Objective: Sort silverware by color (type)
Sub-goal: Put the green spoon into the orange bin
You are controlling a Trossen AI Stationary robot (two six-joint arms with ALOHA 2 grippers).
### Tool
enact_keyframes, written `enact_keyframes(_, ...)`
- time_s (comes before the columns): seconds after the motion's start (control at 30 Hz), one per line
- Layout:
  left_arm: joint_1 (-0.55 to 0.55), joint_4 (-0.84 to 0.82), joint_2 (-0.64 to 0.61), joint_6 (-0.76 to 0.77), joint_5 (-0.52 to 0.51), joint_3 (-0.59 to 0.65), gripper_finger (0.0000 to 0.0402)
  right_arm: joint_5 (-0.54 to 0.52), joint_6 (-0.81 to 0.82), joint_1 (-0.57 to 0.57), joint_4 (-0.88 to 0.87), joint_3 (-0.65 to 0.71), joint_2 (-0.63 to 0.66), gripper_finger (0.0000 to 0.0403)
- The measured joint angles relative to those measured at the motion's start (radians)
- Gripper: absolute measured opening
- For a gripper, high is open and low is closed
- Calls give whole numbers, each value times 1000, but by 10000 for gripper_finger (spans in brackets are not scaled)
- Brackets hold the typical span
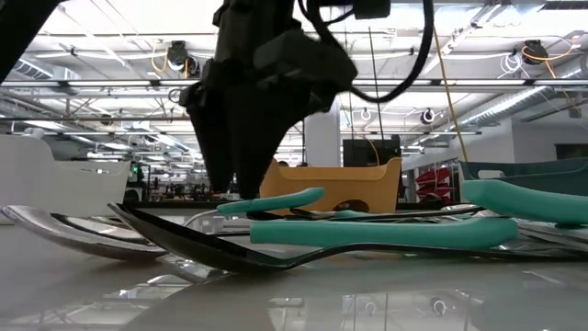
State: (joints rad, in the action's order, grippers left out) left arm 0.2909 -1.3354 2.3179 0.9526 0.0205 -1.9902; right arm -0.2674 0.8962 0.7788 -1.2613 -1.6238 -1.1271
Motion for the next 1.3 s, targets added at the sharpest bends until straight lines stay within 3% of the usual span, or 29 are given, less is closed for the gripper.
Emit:
enact_keyframes(0.4, -15, 50, 13, -9, -28, 26, 232, -47, 66, 0, 8, 0, -3, 171)
enact_keyframes(0.73, -21, -3, 5, -22, -46, 9, 232, -49, 111, 0, 11, 0, -11, 171)
enact_keyframes(1.03, -21, 58, 2, -22, -44, 112, 230, -46, 140, 0, 24, 0, -35, 171)
enact_keyframes(1.17, -11, 90, 0, -25, -39, 118, 210, -46, 140, 0, 24, 0, -42, 171)
enact_keyframes(1.3, -7, 103, 0, 9, -43, 118, 164, -46, 139, 0, 27, 0, -42, 171)
